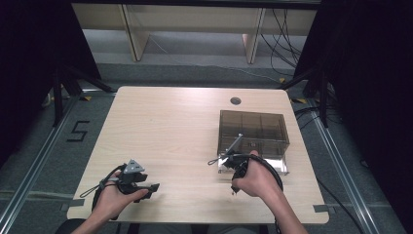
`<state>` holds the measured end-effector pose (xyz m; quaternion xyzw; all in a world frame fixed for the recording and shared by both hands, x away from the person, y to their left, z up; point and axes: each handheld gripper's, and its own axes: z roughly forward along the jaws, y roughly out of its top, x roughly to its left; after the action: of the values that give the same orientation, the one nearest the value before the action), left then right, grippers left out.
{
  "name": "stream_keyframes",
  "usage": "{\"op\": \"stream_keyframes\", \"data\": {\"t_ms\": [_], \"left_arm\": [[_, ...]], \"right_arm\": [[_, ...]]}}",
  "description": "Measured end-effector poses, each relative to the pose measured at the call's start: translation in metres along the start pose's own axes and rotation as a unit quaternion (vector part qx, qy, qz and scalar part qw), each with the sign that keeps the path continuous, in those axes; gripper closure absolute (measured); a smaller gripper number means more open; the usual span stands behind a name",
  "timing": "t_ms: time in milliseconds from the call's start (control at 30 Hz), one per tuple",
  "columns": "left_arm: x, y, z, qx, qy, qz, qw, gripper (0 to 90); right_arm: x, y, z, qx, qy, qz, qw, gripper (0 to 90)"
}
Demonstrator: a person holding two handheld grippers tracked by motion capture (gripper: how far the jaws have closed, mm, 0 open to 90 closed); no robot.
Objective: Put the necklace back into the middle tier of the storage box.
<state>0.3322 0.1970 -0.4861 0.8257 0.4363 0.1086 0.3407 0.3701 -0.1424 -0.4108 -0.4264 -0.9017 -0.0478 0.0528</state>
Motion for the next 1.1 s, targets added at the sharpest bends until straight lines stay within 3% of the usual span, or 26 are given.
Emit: {"op": "stream_keyframes", "data": {"t_ms": [67, 200, 633, 900, 967, 1033, 1100], "left_arm": [[0.000, 0.000, 0.000, 0.001, 0.000, 0.001, 1.0000, 38.4], [0.000, 0.000, 0.000, 0.000, 0.000, 0.000, 1.0000, 38.4], [0.000, 0.000, 0.000, 0.000, 0.000, 0.000, 1.0000, 38.4], [0.000, 0.000, 0.000, 0.000, 0.000, 0.000, 1.0000, 38.4], [0.000, 0.000, 0.000, 0.001, 0.000, 0.001, 1.0000, 38.4], [0.000, 0.000, 0.000, 0.000, 0.000, 0.000, 1.0000, 38.4], [0.000, 0.000, 0.000, 0.000, 0.000, -0.001, 1.0000, 38.4]], "right_arm": [[0.000, -0.001, -0.001, -0.001, 0.002, 0.009, 1.0000, 87.4], [-0.003, -0.002, -0.003, -0.009, 0.001, 0.002, 1.0000, 87.4], [-0.013, -0.007, -0.011, -0.022, -0.006, 0.012, 0.9997, 87.4], [-0.021, -0.012, -0.017, -0.025, -0.010, 0.036, 0.9990, 87.4], [-0.023, -0.013, -0.018, -0.034, -0.011, 0.024, 0.9991, 87.4], [-0.023, -0.014, -0.020, -0.030, -0.010, 0.042, 0.9986, 87.4], [-0.024, -0.015, -0.021, -0.032, -0.010, 0.044, 0.9985, 87.4]]}}
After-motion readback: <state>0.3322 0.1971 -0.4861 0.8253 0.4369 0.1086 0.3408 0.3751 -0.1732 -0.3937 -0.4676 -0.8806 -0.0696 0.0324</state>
